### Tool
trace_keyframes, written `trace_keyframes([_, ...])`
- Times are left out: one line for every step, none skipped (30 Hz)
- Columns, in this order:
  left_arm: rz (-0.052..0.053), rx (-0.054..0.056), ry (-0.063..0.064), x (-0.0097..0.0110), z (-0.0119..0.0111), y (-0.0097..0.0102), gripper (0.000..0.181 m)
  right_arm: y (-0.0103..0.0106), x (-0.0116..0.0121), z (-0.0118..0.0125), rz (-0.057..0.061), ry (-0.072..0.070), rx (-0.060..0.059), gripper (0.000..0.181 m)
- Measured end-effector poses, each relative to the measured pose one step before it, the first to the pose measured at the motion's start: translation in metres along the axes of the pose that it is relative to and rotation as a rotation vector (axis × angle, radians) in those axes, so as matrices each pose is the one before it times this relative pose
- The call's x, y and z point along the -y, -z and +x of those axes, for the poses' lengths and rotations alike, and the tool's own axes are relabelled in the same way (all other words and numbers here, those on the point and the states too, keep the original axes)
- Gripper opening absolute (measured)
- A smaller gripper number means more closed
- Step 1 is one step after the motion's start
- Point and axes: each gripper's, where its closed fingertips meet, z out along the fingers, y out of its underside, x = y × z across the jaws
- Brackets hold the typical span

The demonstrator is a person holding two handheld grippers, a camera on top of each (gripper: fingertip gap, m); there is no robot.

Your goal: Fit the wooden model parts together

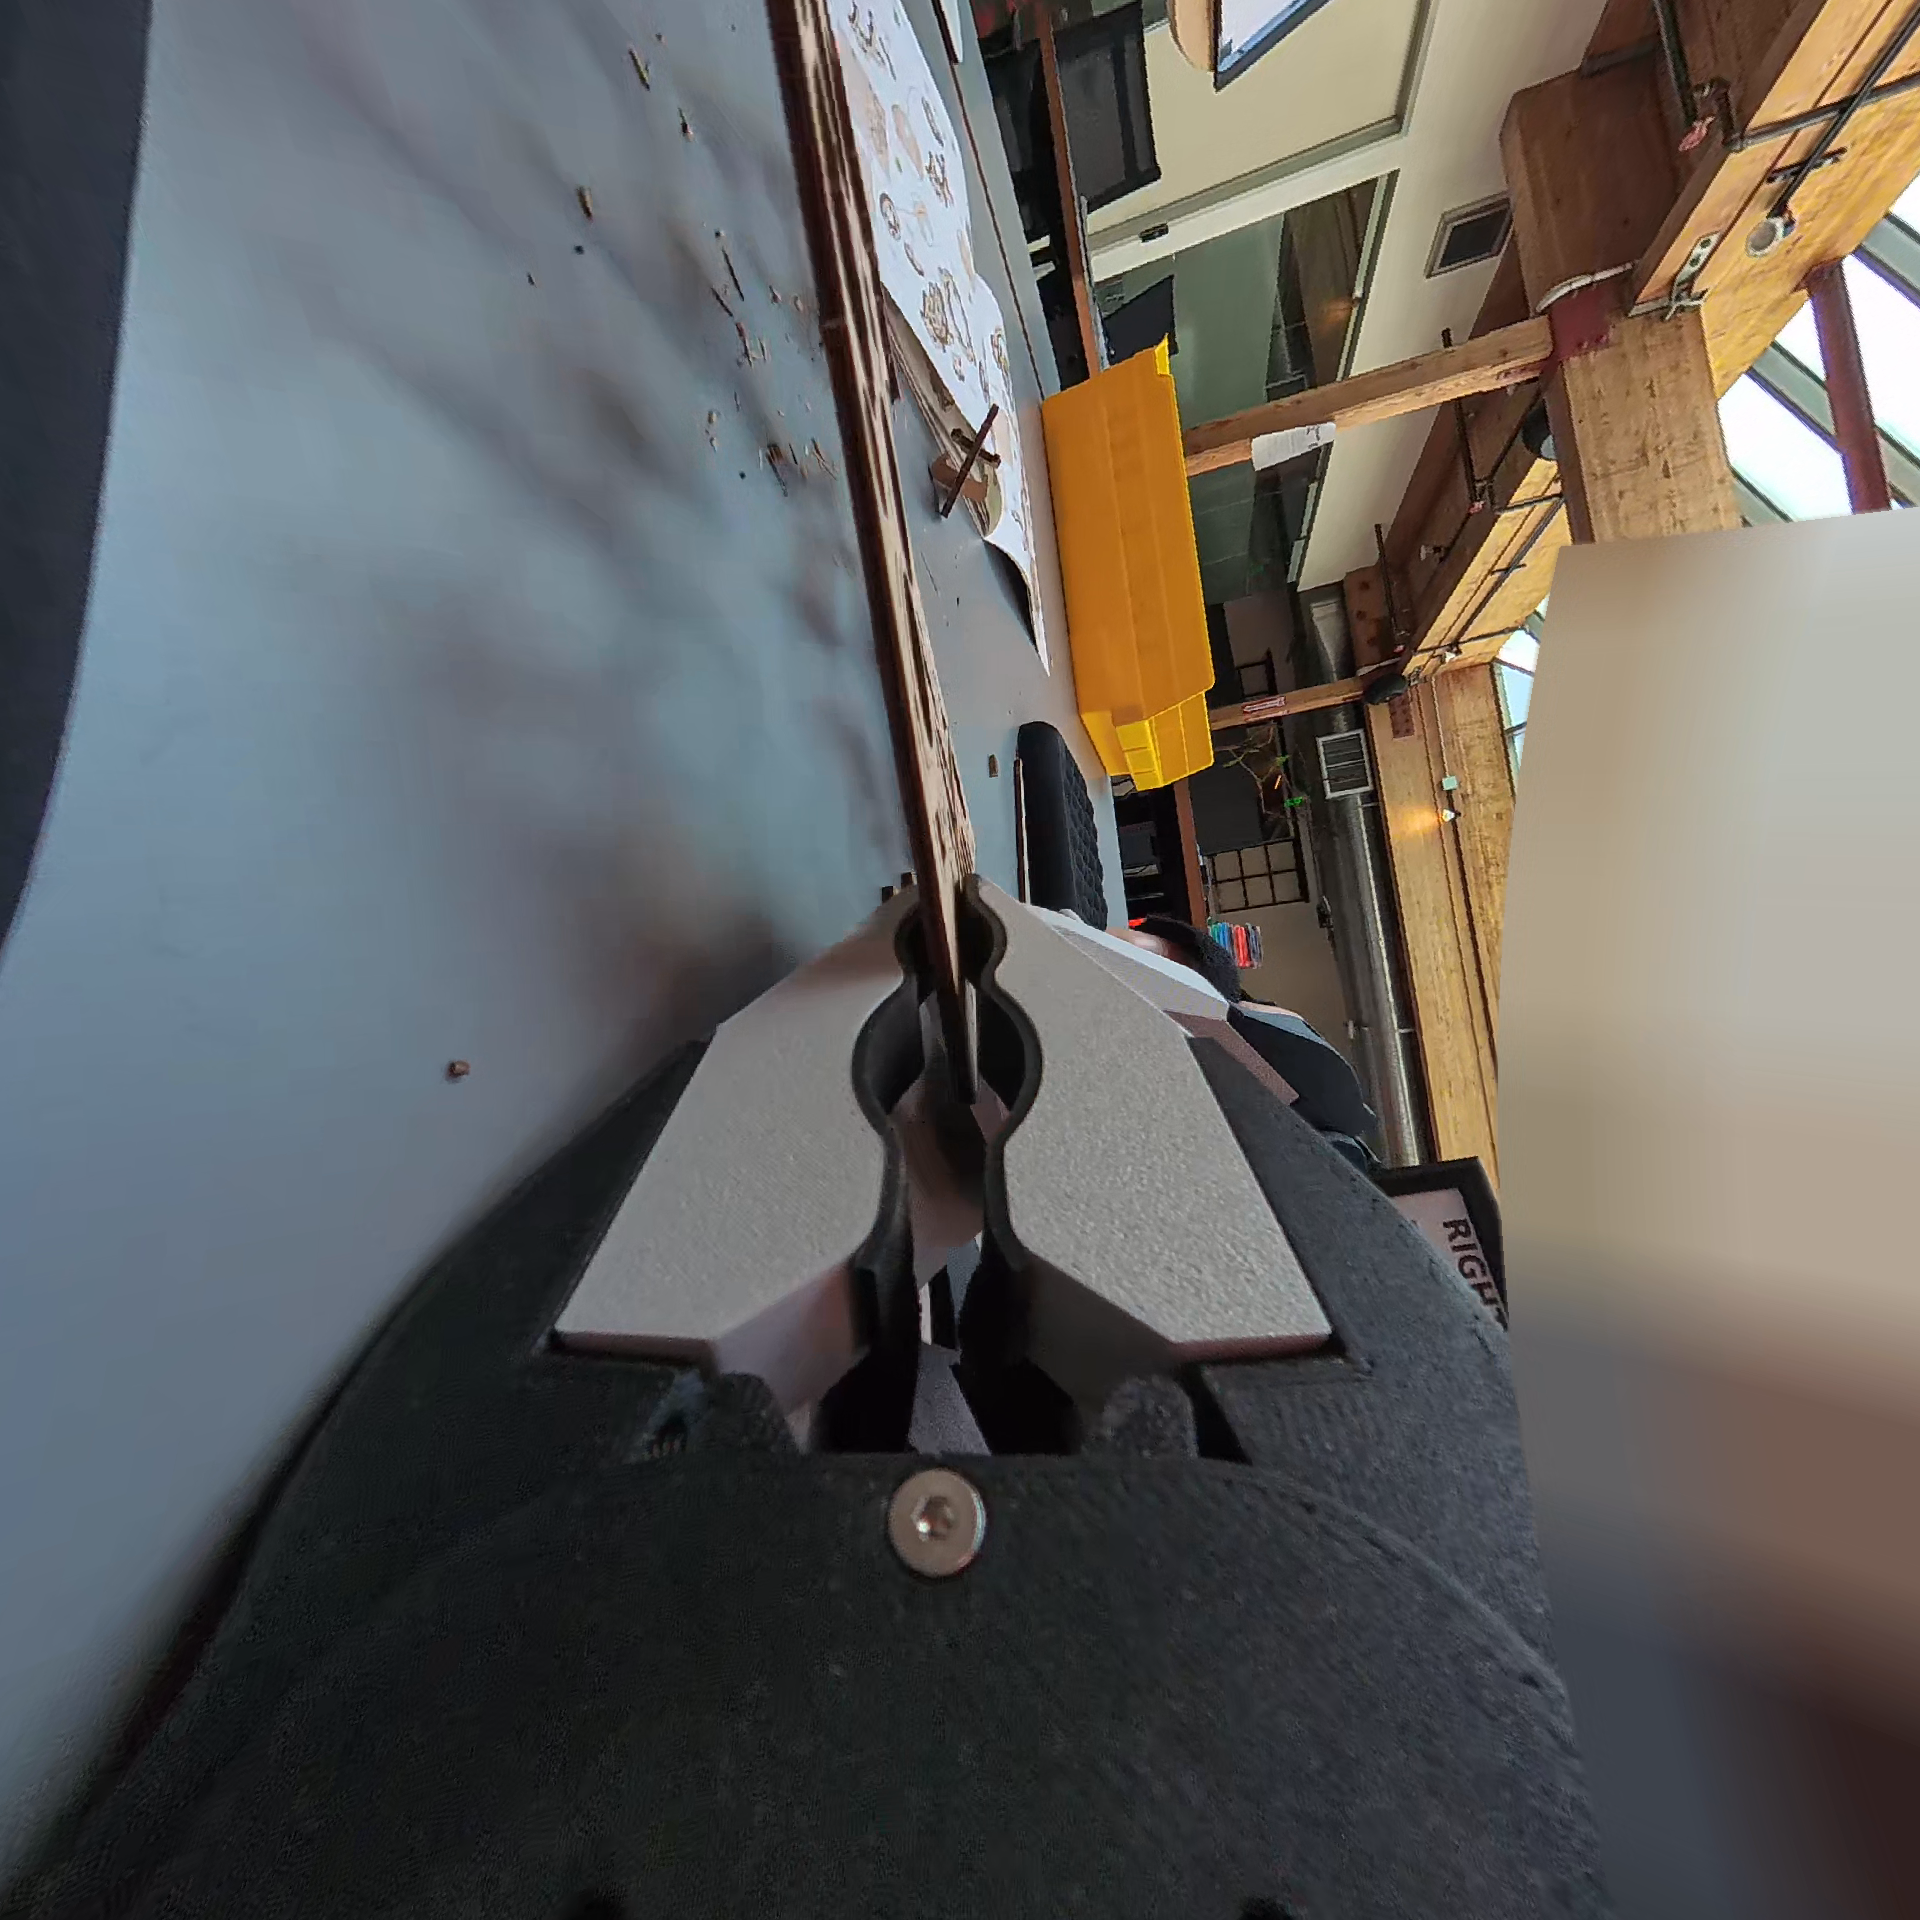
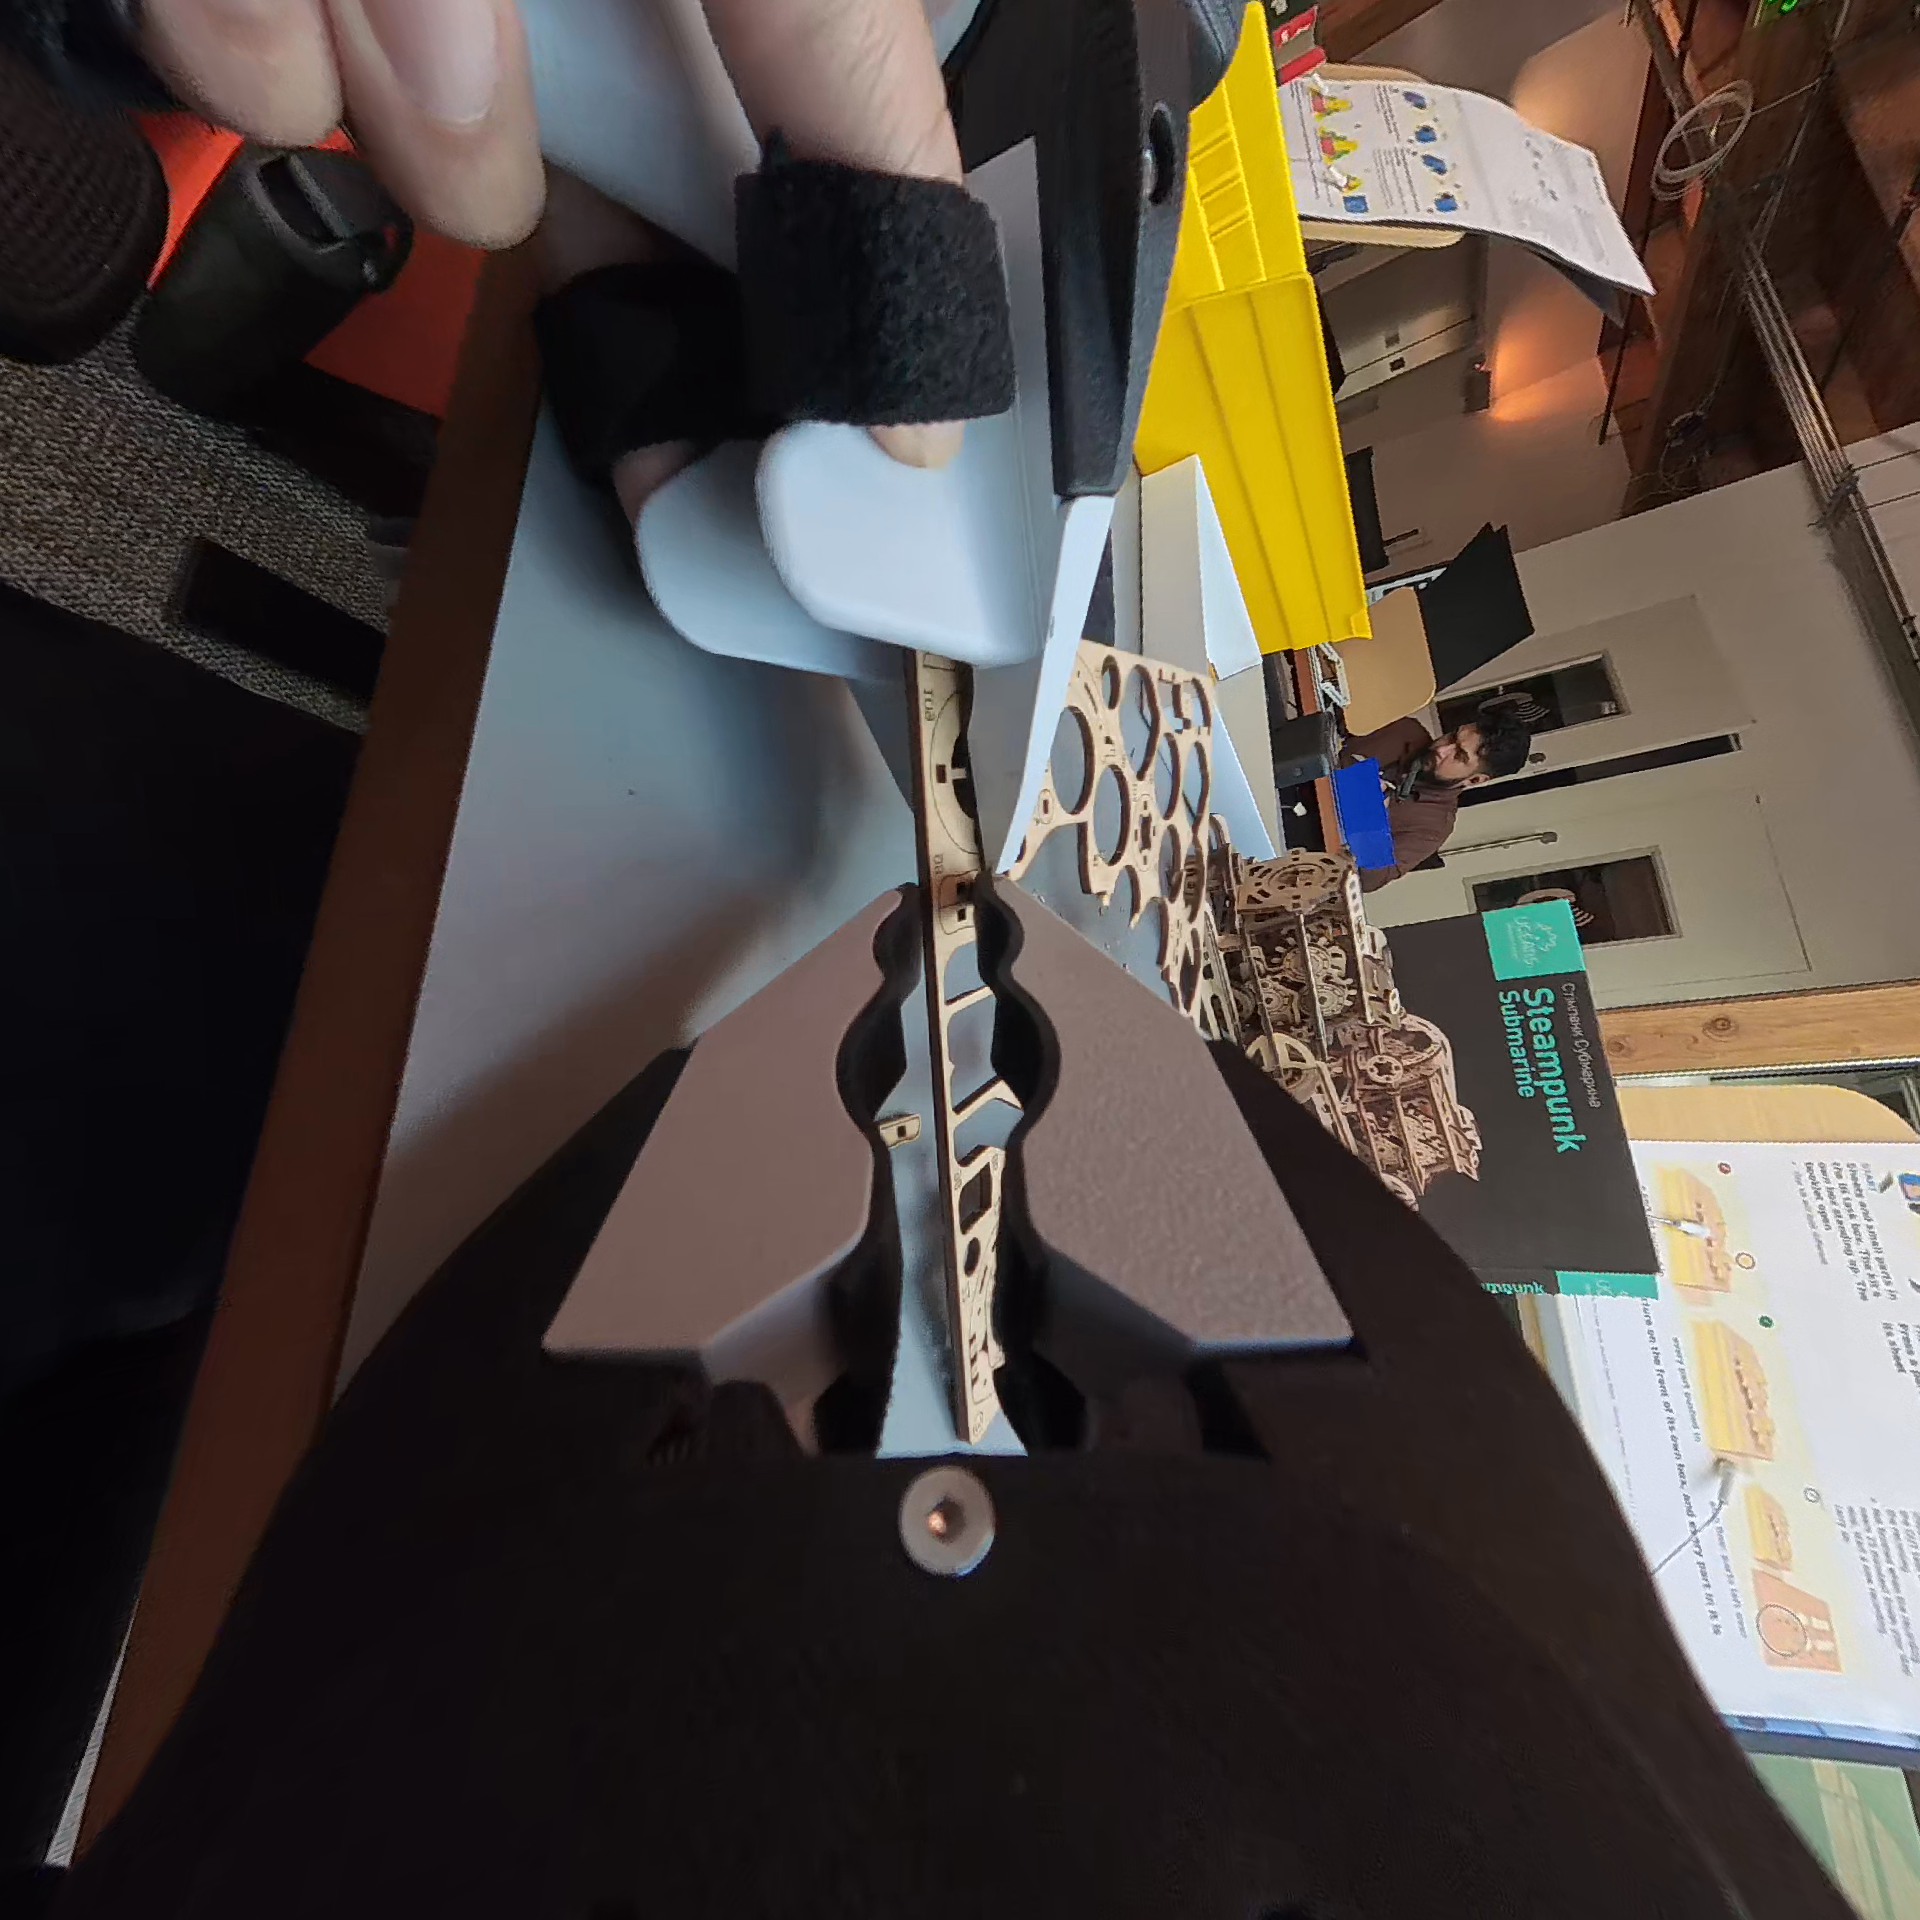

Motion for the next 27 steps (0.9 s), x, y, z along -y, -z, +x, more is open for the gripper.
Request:
trace_keyframes([0.0045, -0.0010, -0.0006, 0.00050, 0.00009, -0.00002, 0.001, -0.00043, -0.00007, 0.00066, -0.0021, 0.0028, -0.0041, 0.008])
trace_keyframes([0.0008, -0.0002, -0.0007, 0.00029, -0.00001, 0.00022, 0.001, -0.00028, -0.00002, 0.00001, -0.0016, -0.0077, 0.0005, 0.008])
trace_keyframes([0.0029, 0.0043, -0.0046, 0.00005, -0.00045, 0.00012, 0.001, -0.00031, -0.00006, -0.00044, -0.0003, -0.0127, 0.0061, 0.008])
trace_keyframes([0.0026, 0.0090, -0.0056, -0.00015, -0.00087, -0.00015, 0.001, -0.00053, -0.00062, -0.00086, -0.0011, -0.0112, 0.0088, 0.008])
trace_keyframes([0.0020, 0.0090, -0.0053, -0.00006, -0.00098, -0.00021, 0.001, -0.00063, -0.00053, -0.00078, -0.0004, -0.0076, 0.0070, 0.008])
trace_keyframes([-0.0025, 0.0104, -0.0066, -0.00032, -0.00107, -0.00037, 0.001, -0.00051, -0.00060, -0.00114, -0.0015, -0.0077, 0.0092, 0.008])
trace_keyframes([0.0008, 0.0043, -0.0036, -0.00001, -0.00047, -0.00018, 0.001, -0.00032, -0.00057, -0.00057, 0.0002, -0.0031, 0.0056, 0.008])
trace_keyframes([0.0014, 0.0003, -0.0058, -0.00009, 0.00005, 0.00002, 0.001, 0.00003, 0.00009, -0.00008, 0.0012, -0.0031, 0.0015, 0.008])
trace_keyframes([-0.0016, 0.0102, -0.0069, -0.00046, -0.00114, -0.00013, 0.001, -0.00036, -0.00052, -0.00116, -0.0042, -0.0037, 0.0065, 0.008])
trace_keyframes([-0.0001, 0.0126, -0.0033, -0.00029, -0.00128, -0.00038, 0.001, -0.00073, -0.00098, -0.00130, -0.0049, -0.0014, 0.0044, 0.008])
trace_keyframes([-0.0034, 0.0115, -0.0050, -0.00067, -0.00108, -0.00047, 0.001, -0.00030, -0.00069, -0.00124, -0.0037, -0.0074, 0.0058, 0.008])
trace_keyframes([-0.0044, 0.0088, -0.0095, -0.00066, -0.00064, -0.00031, 0.001, -0.00007, -0.00059, -0.00103, -0.0037, -0.0078, 0.0075, 0.008])
trace_keyframes([0.0021, 0.0032, 0.0004, -0.00011, -0.00011, 0.00003, 0.000, 0.00000, -0.00002, -0.00035, 0.0026, -0.0072, 0.0024, 0.008])
trace_keyframes([-0.0013, 0.0027, -0.0027, -0.00015, -0.00041, -0.00016, 0.001, -0.00015, -0.00030, -0.00050, 0.0000, -0.0149, 0.0049, 0.008])
trace_keyframes([-0.0021, -0.0017, -0.0018, -0.00004, 0.00010, -0.00016, 0.001, 0.00011, 0.00003, 0.00007, 0.0016, -0.0152, 0.0045, 0.008])
trace_keyframes([0.0020, -0.0026, 0.0033, 0.00002, 0.00020, 0.00006, 0.000, 0.00028, 0.00025, -0.00001, 0.0026, -0.0058, 0.0006, 0.008])
trace_keyframes([0.0004, 0.0010, -0.0040, -0.00019, -0.00001, 0.00002, 0.001, 0.00006, 0.00011, -0.00008, -0.0011, 0.0097, -0.0055, 0.008])
trace_keyframes([0.0025, 0.0053, -0.0009, 0.00008, -0.00053, -0.00002, 0.001, -0.00029, 0.00002, -0.00048, -0.0025, 0.0115, -0.0041, 0.008])
trace_keyframes([-0.0004, 0.0041, -0.0031, 0.00003, -0.00025, -0.00005, 0.001, -0.00056, -0.00023, -0.00015, -0.0040, -0.0013, 0.0019, 0.008])
trace_keyframes([-0.0047, -0.0012, 0.0007, -0.00023, -0.00016, -0.00008, 0.001, 0.00018, 0.00014, -0.00018, 0.0035, -0.0038, 0.0020, 0.008])
trace_keyframes([0.0018, -0.0027, 0.0002, -0.00004, 0.00013, 0.00003, 0.001, 0.00012, 0.00000, 0.00009, -0.0019, 0.0096, -0.0058, 0.008])
trace_keyframes([0.0023, 0.0059, -0.0024, -0.00017, -0.00035, 0.00018, 0.001, 0.00003, 0.00037, -0.00047, -0.0005, 0.0134, -0.0058, 0.008])
trace_keyframes([0.0035, 0.0089, -0.0087, 0.00003, -0.00041, -0.00004, 0.001, -0.00042, -0.00019, -0.00041, -0.0029, 0.0030, 0.0022, 0.008])
trace_keyframes([0.0025, 0.0025, -0.0033, 0.00016, 0.00009, 0.00003, 0.001, -0.00009, 0.00009, 0.00029, 0.0038, -0.0045, 0.0012, 0.008])
trace_keyframes([-0.0007, -0.0018, 0.0040, -0.00001, -0.00024, -0.00010, 0.000, -0.00003, -0.00005, -0.00022, -0.0019, 0.0025, -0.0009, 0.008])
trace_keyframes([0.0011, -0.0009, -0.0045, 0.00002, 0.00004, 0.00007, 0.001, 0.00001, -0.00001, 0.00004, -0.0018, 0.0074, -0.0050, 0.008])
trace_keyframes([0.0031, 0.0062, -0.0002, 0.00011, -0.00034, -0.00012, 0.000, -0.00022, -0.00012, -0.00015, -0.0009, 0.0032, 0.0001, 0.007])
